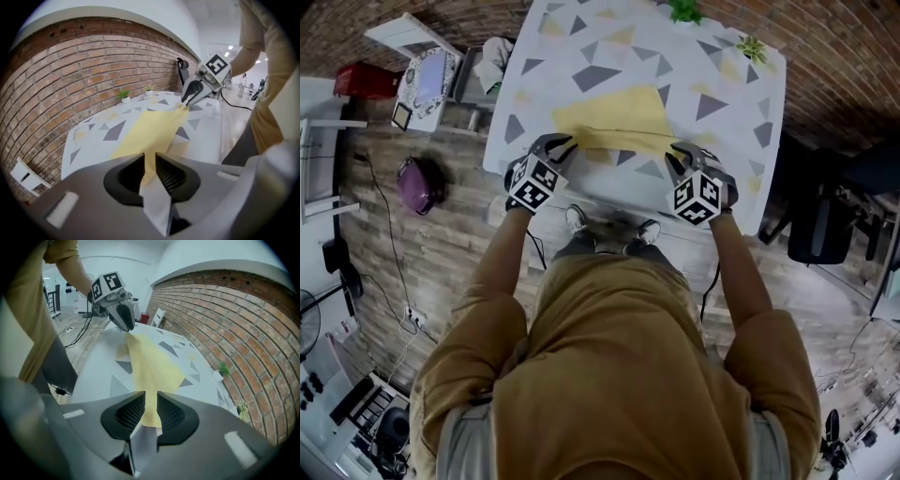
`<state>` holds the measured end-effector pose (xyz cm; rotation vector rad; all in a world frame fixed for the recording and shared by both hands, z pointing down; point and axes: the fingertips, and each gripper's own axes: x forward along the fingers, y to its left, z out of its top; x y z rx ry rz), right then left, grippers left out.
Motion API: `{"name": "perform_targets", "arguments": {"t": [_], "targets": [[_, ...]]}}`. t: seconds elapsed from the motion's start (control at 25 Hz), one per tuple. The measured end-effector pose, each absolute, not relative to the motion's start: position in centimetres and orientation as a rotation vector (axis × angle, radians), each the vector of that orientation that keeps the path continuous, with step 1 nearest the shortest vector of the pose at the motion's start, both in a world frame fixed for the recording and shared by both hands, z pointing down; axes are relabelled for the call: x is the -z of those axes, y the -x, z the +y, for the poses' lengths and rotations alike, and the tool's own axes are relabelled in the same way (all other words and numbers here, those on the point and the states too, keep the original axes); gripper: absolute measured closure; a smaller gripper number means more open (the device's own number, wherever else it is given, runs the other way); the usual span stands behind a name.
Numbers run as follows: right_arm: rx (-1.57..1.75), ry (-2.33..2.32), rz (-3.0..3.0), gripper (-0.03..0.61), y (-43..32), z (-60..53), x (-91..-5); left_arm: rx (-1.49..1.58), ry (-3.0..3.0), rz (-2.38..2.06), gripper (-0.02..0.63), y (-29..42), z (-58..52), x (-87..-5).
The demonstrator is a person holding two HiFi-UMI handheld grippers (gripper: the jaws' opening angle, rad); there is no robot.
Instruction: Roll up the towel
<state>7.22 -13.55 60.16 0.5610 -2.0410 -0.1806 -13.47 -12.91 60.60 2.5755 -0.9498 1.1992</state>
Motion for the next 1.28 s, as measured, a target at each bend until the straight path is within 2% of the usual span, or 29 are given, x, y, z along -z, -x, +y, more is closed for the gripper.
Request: {"name": "perform_targets", "arguments": {"t": [0.24,0.72,1.28], "targets": [[0.223,-0.538,-1.999,0.52,-6.9,-11.2,-61.8,-1.322,-2.619,-0.843,0.537,12.6,-10.4,-62.7],[0.275,-0.515,-1.88,0.52,-7.6,-13.3,-64.0,-1.542,-2.662,-0.601,0.529,12.5,-12.7,-64.6],[0.286,-0.433,-1.867,0.518,-8.3,-12.5,-64.4,-1.48,-2.657,-0.578,0.529,13.2,-11.6,-65.0]]}}
